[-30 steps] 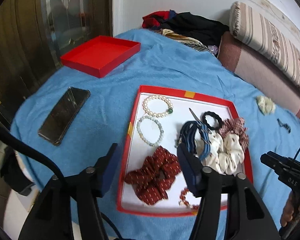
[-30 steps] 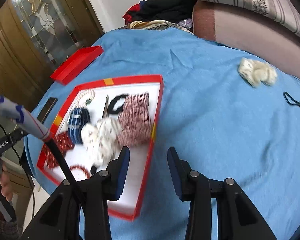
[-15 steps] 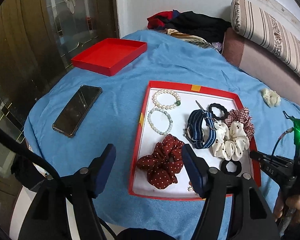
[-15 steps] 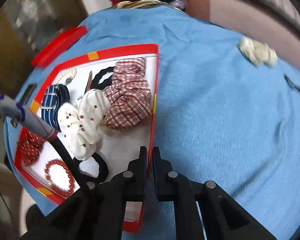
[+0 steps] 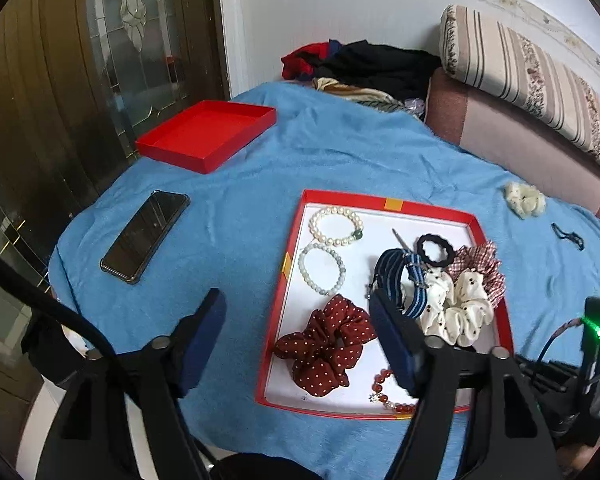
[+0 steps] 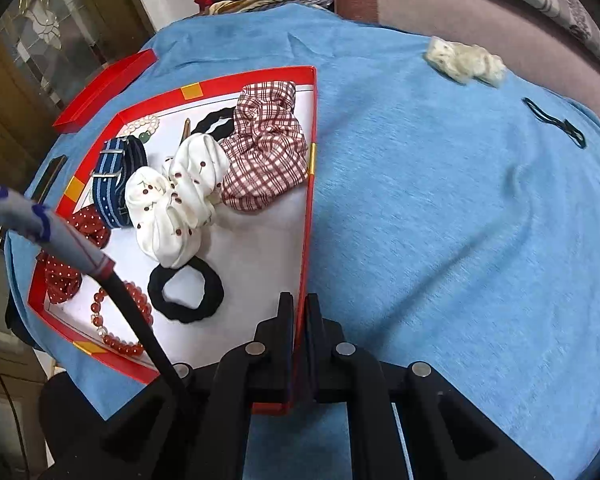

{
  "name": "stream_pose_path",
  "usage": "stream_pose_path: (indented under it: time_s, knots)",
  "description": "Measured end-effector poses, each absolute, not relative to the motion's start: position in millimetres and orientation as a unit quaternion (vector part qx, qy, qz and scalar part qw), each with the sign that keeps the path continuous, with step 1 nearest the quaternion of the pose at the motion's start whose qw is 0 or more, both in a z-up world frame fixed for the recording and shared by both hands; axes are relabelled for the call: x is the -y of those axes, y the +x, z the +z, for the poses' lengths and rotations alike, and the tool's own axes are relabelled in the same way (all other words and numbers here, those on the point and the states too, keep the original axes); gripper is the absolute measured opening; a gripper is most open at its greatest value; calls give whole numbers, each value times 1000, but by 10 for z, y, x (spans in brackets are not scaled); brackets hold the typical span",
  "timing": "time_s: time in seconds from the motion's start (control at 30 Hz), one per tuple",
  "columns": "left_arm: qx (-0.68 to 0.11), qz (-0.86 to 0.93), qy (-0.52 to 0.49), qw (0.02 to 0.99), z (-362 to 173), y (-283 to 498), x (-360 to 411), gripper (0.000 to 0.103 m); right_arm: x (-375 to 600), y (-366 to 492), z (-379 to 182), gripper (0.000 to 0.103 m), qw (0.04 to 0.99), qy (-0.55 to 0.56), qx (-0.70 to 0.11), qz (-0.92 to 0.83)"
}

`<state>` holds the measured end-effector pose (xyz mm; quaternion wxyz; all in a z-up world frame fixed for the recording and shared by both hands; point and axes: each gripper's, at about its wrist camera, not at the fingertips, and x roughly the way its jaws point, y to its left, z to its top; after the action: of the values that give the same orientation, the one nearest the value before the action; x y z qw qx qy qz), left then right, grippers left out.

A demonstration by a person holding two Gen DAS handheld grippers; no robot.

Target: Organize jewelry

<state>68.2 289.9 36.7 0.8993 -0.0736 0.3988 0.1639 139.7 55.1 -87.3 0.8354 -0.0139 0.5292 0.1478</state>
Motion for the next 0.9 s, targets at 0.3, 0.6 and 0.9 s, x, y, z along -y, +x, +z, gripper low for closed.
stream_pose_path:
  time_s: [0.3, 0.6, 0.9]
  knots:
    - [-408, 126, -60, 902, 361, 695, -2530, 78, 41, 1283, -815, 4, 842, 32, -528, 106]
    - [-362, 129, -47, 922, 501, 573, -2084, 82, 156, 1002, -715, 13, 851, -4, -510, 123]
    - [-349, 162, -82, 919, 506, 68, -1863, 99, 182, 598, -254, 62, 909, -69, -395, 114]
